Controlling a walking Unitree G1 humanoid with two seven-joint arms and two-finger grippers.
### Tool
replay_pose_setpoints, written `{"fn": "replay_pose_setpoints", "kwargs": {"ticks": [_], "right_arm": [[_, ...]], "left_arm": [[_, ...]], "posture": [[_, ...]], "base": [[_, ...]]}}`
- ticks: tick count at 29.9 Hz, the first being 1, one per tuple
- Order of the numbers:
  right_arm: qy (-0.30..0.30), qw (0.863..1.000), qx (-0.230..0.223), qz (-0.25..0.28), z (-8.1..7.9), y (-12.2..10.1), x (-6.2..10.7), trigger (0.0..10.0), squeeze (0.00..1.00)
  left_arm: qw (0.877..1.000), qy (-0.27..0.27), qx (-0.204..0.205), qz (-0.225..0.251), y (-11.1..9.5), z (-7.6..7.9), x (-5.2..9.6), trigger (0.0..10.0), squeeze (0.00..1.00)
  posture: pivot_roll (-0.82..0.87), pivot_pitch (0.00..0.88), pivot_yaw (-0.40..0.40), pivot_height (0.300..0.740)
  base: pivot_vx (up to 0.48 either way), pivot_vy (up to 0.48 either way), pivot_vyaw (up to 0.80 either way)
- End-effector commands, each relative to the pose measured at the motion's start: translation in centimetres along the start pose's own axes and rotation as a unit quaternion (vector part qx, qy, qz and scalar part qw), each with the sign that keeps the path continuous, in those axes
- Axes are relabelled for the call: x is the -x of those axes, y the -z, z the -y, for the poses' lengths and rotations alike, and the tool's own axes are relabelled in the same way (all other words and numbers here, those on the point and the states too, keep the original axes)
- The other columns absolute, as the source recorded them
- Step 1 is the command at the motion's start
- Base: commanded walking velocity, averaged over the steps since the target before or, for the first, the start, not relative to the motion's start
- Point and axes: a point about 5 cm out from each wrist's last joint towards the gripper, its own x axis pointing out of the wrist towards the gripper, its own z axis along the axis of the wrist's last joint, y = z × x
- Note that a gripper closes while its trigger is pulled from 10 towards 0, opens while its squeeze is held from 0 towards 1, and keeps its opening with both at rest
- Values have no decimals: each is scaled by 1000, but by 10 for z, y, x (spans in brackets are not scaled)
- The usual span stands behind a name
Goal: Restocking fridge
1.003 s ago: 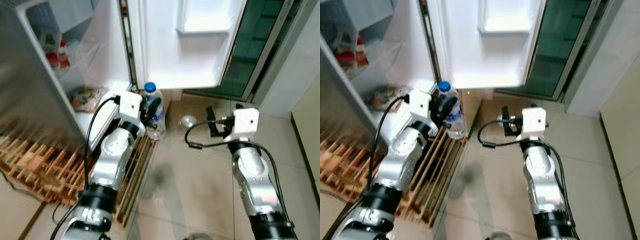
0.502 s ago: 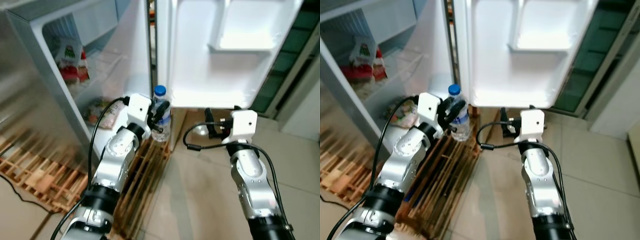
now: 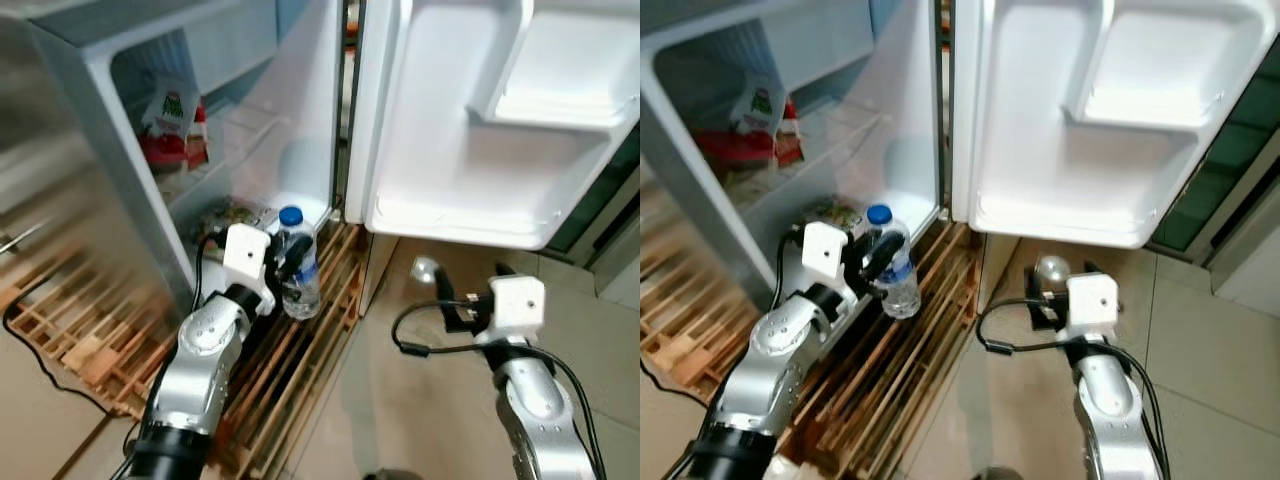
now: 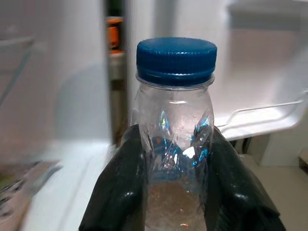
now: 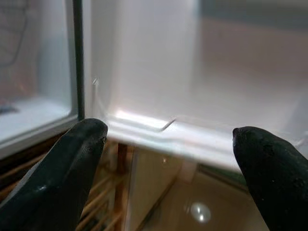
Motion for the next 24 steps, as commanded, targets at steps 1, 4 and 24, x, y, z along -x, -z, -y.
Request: {"fn": "replay_pose_setpoints", "kwargs": {"ticks": [1, 4, 24], "right_arm": [[19, 1000, 6, -9, 11, 1, -2, 10000, 1000], [18, 1000, 7, -3, 10, -2, -4, 10000, 1000], [-4, 1000, -2, 0, -4, -1, -4, 10000, 1000]], "left_arm": [[999, 19, -6, 26, -14, 8, -9, 10000, 0], [999, 23, -7, 30, -17, 8, -11, 10000, 0], [995, 2, -9, 104, -64, 24, -69, 10000, 0]], "posture": [[-190, 0, 31, 740], [-193, 0, 35, 740], [-221, 0, 50, 740]], "base": [[240, -412, 0], [242, -410, 0], [38, -61, 0]]}}
